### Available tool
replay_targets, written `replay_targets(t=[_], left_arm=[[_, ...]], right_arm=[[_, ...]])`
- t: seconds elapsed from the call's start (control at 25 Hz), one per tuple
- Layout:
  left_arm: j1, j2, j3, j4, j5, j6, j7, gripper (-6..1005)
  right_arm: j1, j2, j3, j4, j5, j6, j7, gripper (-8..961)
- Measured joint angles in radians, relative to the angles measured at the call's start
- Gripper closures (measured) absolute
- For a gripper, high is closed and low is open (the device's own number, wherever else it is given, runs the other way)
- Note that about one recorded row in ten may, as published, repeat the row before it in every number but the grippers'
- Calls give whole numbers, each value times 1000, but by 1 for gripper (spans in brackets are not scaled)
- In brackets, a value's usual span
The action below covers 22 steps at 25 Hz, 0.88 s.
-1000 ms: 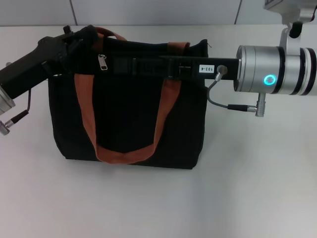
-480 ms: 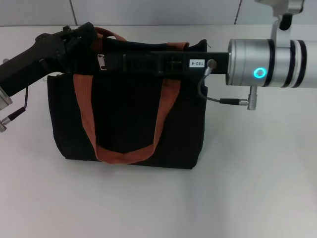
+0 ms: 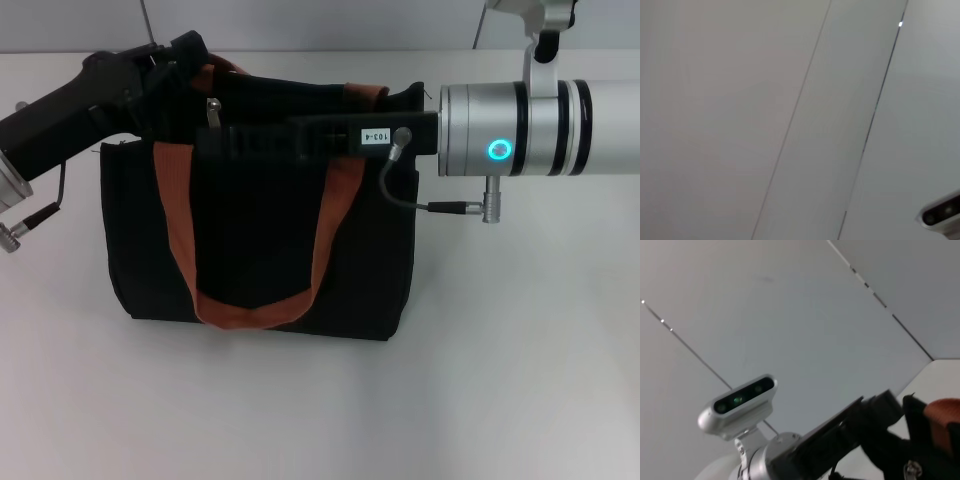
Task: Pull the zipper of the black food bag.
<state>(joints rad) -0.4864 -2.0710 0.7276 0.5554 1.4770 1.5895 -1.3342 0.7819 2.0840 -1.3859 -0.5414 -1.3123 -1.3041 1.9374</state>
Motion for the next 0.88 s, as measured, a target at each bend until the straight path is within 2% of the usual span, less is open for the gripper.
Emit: replay_targets(t=[0.6,0.88], left_arm=[[-3,-1,2,0,-6,28,11,977],[-10,-1,2,-3,-8,29,12,977]], right_arm=[[2,2,6,-2,4,38,16,246],[3,2,-11,-36,1,9,-4,246]])
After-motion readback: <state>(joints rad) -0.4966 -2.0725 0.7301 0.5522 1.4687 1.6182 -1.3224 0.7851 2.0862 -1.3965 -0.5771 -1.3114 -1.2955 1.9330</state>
